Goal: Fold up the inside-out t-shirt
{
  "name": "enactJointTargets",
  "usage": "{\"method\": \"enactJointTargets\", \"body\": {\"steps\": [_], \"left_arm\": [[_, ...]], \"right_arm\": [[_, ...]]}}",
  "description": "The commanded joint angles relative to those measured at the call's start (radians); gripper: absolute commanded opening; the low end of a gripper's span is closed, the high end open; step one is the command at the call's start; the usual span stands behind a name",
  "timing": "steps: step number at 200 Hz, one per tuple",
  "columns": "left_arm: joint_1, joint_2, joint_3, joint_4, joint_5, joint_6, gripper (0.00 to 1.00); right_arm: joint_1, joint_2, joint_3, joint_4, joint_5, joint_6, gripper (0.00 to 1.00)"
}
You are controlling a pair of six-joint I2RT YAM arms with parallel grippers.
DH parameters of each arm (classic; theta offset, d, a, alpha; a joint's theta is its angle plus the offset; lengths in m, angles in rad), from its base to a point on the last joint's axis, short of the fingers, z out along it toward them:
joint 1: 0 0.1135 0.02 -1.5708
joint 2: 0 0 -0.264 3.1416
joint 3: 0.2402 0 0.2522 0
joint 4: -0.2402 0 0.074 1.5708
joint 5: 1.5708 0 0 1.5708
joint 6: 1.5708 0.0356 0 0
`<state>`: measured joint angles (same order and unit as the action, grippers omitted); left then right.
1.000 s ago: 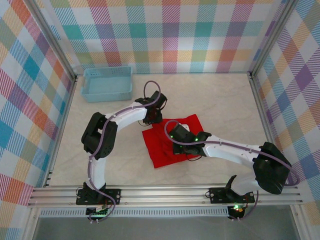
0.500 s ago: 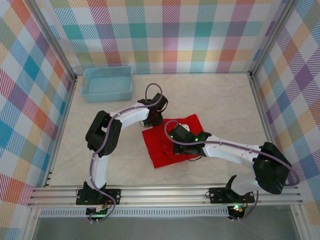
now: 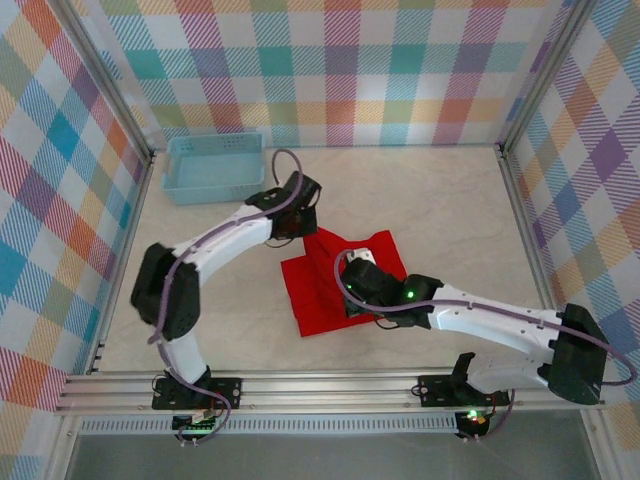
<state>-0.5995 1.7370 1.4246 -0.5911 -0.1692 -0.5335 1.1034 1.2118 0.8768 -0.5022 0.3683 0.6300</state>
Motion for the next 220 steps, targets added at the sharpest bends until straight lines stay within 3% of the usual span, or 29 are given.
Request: {"method": "enactJointTargets", "body": {"steps": [1, 55, 89, 154, 220], "left_arm": [[0.047, -0.063, -0.086, 0.043, 0.014, -0.008, 0.0], [0.104, -0.075, -0.282, 0.137, 0.024, -0.051, 0.0], [0.127, -0.05, -0.279, 0.144, 0.04, -0.032, 0.0], [0.16, -0.156, -0.188, 0.08, 0.082, -0.011, 0.0], [0.251, -0.142, -0.371, 0.162, 0.074, -0.005, 0.0]], "right_arm": [[0.055, -0.002, 0.037, -0.016, 0.026, -0.051, 0.0], [0.113, 0.162, 0.053, 0.066, -0.043, -0.038, 0.0], [0.113, 0.208, 0.089, 0.053, -0.008, -0.02, 0.0], [0.144, 0.049, 0.185, 0.043, 0.003, -0.087, 0.0], [0.151, 0.34, 0.217, 0.115, -0.093, -0.062, 0.0]]}}
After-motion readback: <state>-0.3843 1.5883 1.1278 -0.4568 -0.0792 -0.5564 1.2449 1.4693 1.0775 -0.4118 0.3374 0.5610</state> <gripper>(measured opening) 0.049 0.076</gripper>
